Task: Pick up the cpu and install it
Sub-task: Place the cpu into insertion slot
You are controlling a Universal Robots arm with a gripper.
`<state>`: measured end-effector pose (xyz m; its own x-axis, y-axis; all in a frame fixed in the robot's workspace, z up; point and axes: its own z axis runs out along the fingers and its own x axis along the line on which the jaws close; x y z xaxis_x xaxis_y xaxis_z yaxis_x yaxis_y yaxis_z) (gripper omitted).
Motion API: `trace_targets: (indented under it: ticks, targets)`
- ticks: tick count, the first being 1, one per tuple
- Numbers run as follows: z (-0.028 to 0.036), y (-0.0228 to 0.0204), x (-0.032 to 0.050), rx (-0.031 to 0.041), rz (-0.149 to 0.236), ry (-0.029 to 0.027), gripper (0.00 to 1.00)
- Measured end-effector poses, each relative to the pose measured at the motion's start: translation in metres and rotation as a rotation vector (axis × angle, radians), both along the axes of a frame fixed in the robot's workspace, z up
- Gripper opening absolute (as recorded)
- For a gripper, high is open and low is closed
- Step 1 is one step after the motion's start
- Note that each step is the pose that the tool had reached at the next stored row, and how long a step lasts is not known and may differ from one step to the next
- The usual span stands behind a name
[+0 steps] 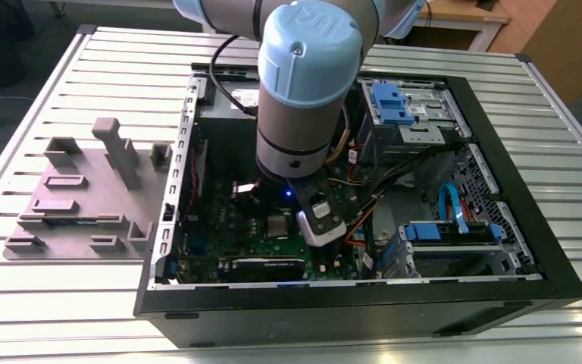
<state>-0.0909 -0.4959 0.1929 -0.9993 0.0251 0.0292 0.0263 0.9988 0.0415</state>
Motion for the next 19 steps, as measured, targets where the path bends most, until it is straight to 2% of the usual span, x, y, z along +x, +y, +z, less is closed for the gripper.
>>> trace_targets:
  ticks: [19]
  targets:
    - [-0.0008,-0.0016,0.0,-0.0001,-0.019,-0.0001,0.45]
